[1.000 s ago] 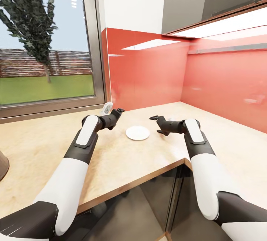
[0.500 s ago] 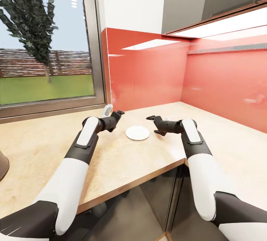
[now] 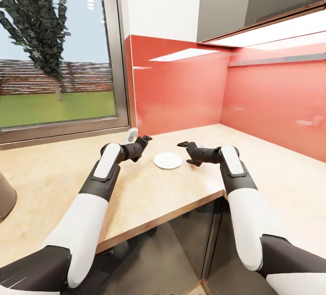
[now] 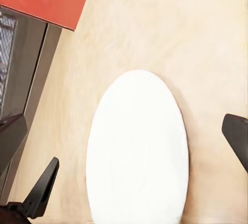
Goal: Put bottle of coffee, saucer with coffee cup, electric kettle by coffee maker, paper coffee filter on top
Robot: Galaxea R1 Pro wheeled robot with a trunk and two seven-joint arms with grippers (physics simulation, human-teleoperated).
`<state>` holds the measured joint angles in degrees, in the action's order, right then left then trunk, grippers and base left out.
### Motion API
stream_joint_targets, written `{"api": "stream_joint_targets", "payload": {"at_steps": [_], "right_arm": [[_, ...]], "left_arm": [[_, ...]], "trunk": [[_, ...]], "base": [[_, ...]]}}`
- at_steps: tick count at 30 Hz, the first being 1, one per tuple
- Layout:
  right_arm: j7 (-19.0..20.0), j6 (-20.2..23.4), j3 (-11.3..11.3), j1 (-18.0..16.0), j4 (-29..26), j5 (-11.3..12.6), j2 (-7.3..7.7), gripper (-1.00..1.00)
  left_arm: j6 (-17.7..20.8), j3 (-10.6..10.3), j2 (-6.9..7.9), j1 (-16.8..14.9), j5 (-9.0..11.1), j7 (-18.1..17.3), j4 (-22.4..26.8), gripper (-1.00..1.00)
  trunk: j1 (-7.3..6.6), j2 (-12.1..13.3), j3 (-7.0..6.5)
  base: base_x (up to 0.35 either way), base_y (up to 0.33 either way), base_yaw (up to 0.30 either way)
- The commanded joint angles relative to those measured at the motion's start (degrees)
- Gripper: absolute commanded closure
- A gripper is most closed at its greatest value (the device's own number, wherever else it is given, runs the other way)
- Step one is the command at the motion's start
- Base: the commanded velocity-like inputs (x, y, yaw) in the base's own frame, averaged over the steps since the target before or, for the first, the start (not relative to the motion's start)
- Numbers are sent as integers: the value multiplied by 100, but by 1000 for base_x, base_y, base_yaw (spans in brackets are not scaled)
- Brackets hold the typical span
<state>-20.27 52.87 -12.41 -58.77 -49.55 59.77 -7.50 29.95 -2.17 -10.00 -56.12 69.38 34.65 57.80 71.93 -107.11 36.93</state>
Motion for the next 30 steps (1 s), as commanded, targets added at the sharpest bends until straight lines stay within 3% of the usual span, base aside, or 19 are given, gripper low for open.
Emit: {"api": "stream_joint_targets", "payload": {"at_steps": [1,5,6,8,11,18,30], "right_arm": [[-82,48,-17,-3,-2,-9,-8,-100],[-82,48,-6,-3,3,-9,-20,-100],[-82,40,188,-3,7,-9,-52,-100],[-82,31,368,-3,12,-9,-64,-100],[-78,25,505,-3,15,18,-72,-100],[-75,22,564,-3,16,121,-76,-100],[-74,22,573,-3,16,148,-76,-100]], "left_arm": [[-1,0,0,-4,49,51,8,-100],[1,6,0,-4,49,51,6,-100],[1,11,0,-4,49,51,5,-100],[1,10,0,-4,49,51,4,-100],[2,9,0,-4,49,46,4,-100],[2,6,0,-4,49,26,2,-100],[3,-18,0,-4,49,-701,-347,-100]], "trunk": [[-2,-3,7],[-2,-3,7],[-2,-3,7],[-2,-3,7],[-2,-3,7],[-2,-3,7],[-2,-3,7]], "base": [[-92,0,0],[-44,0,0],[-12,0,0],[-8,0,0],[-4,0,0],[0,0,0],[0,0,0]]}}
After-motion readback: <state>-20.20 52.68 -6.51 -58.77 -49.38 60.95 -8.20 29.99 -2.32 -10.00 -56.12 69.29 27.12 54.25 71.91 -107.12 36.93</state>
